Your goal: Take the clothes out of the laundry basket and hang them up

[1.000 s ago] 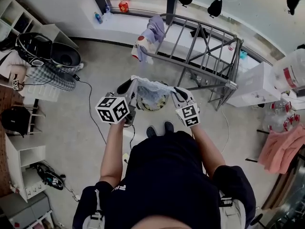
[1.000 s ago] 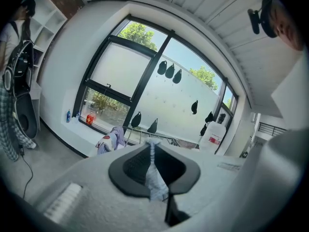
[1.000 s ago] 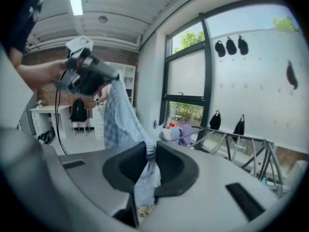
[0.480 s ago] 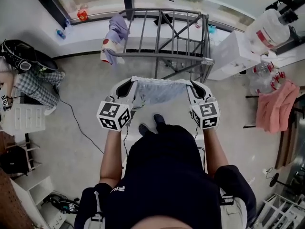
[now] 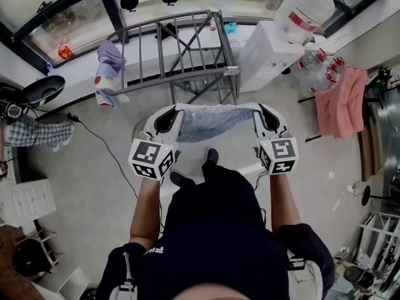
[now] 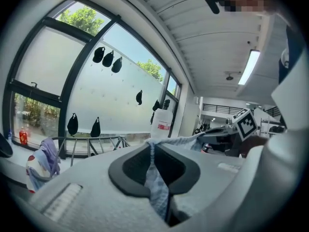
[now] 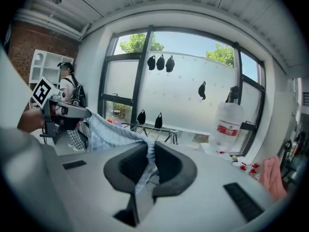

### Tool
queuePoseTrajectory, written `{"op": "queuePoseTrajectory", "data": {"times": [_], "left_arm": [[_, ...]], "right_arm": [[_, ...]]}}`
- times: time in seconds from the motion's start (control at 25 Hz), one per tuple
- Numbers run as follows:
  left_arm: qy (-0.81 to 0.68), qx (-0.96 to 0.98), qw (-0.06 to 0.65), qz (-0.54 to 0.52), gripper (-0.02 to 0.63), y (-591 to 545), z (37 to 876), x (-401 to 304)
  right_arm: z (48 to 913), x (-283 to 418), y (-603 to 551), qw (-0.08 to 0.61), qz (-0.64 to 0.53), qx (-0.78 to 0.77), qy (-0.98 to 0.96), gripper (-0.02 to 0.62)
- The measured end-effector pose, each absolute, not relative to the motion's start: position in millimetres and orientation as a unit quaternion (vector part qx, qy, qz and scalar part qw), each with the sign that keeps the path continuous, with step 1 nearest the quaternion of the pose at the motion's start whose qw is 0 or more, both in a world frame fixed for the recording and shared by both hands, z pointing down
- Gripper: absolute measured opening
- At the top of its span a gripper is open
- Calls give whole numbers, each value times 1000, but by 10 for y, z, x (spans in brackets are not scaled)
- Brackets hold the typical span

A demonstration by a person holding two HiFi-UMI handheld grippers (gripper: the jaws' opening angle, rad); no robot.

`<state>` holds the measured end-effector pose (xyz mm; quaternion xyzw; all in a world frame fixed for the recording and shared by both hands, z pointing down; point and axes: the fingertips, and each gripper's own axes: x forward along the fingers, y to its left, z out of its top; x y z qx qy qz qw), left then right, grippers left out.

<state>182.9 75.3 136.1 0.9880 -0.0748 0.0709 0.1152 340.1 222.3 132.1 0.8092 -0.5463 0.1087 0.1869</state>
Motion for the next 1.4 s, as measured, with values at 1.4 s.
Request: {"op": "queuePoseTrajectory", "data": {"times": [1.4], "left_arm": [[-224,973,35,33,37,-573,114,3911]], "right_arm": [[64,5723,611,181,-49,758,-625,34]]}}
